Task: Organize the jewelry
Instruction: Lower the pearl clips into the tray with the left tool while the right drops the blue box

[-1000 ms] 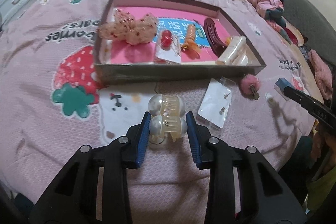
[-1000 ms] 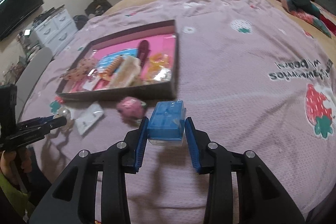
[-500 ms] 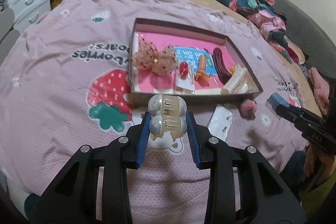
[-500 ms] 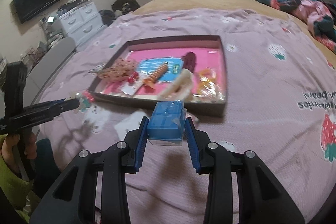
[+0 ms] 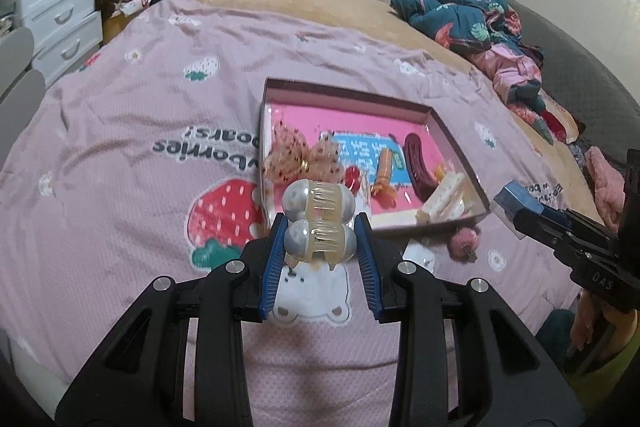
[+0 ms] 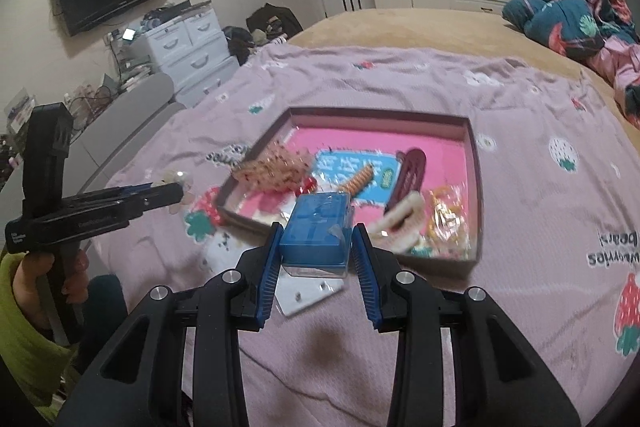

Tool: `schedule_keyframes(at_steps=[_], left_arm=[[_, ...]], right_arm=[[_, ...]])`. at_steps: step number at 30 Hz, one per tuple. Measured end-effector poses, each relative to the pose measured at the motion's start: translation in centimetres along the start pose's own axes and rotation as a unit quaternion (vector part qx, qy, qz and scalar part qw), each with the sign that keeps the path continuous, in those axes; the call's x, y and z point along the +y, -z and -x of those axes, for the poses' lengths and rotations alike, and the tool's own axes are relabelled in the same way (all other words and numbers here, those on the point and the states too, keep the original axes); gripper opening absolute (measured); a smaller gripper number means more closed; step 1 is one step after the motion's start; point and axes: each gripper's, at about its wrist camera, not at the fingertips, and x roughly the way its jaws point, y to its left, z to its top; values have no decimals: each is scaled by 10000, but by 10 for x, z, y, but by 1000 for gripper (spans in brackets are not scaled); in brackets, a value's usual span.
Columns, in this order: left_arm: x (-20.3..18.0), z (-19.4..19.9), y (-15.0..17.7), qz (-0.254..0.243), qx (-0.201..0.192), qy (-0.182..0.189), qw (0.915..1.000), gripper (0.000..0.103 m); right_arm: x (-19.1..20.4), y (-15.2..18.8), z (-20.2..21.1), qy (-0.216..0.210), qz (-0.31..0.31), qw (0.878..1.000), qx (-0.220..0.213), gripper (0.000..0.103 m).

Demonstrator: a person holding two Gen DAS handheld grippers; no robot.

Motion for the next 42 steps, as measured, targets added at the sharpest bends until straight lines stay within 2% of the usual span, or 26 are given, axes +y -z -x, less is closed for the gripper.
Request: schedule_keyframes(at_steps=[11,22,31,42], left_arm=[[-14,-2,-28,-144,-264,76,9995,26],[-22,-23,-46,-270,-253,66,9993,26],[-16,-54,-45,-216,19,10,9998,26],[-5,-87,-28,-164,402,-37,9990,26]], right_arm=[[4,-41,1,13,95,9993,-367,34],[-11,-71,-13,175,-2,9981,-591,34],[-32,-89,-38,405,-79,9980,-489,34],[-51,-74,-98,622,-199,9978,129,34]])
